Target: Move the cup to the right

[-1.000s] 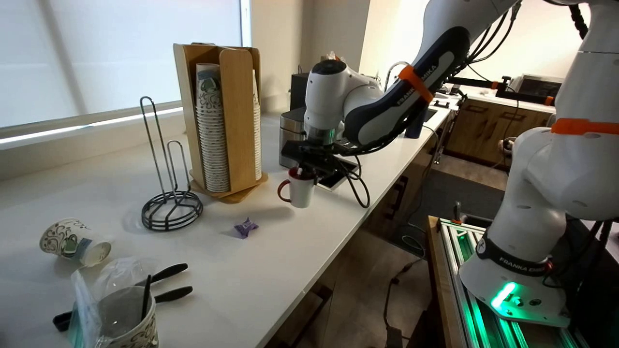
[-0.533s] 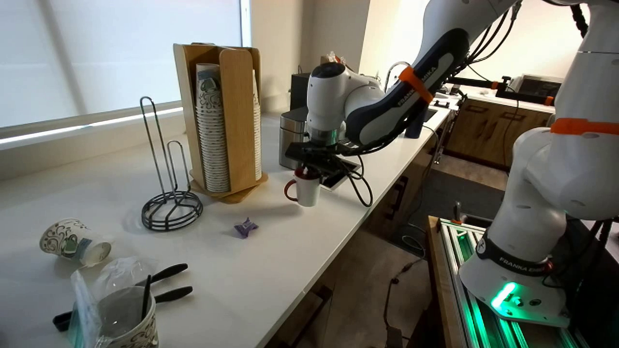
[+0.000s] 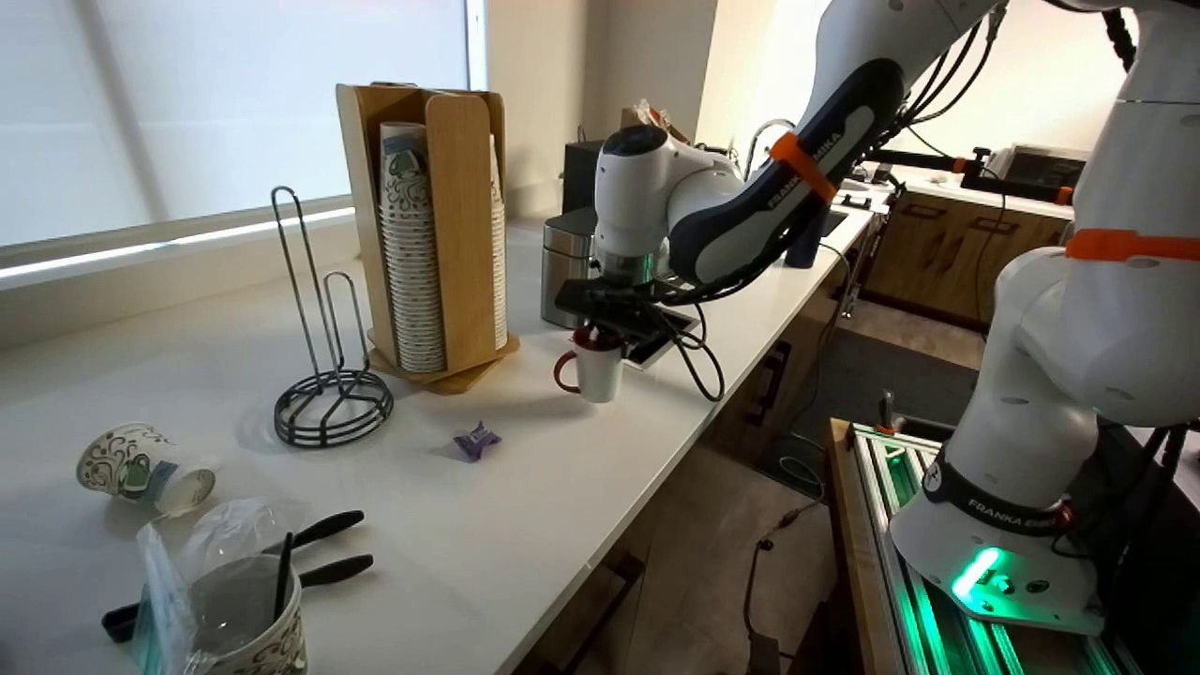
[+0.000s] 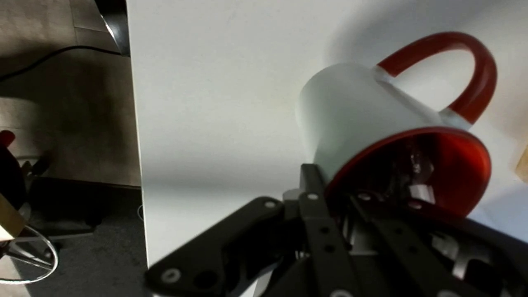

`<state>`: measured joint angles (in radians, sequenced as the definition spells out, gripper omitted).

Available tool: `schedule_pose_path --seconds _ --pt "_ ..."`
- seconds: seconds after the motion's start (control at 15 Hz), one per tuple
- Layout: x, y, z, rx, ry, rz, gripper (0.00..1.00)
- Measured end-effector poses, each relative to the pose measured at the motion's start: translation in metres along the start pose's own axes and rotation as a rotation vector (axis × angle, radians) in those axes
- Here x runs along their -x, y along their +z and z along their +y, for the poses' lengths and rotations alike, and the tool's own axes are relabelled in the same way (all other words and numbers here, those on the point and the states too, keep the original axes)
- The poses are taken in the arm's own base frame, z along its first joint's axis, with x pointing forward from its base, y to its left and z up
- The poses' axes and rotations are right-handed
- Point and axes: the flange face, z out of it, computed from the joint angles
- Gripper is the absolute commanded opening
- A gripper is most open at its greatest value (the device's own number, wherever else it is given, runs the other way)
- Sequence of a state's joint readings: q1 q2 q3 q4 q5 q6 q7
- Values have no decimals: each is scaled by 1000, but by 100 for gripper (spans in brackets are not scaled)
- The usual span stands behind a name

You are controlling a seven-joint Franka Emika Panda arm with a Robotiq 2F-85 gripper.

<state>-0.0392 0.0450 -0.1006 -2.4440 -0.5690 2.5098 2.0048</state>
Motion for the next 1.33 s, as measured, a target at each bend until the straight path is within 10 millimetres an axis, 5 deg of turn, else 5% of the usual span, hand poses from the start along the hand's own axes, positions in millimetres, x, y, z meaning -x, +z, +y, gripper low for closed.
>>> schedule_pose_path --seconds 0.6,1.33 --pt "-47 26 -4 44 82 19 2" --pt "-49 42 -24 44 97 19 2"
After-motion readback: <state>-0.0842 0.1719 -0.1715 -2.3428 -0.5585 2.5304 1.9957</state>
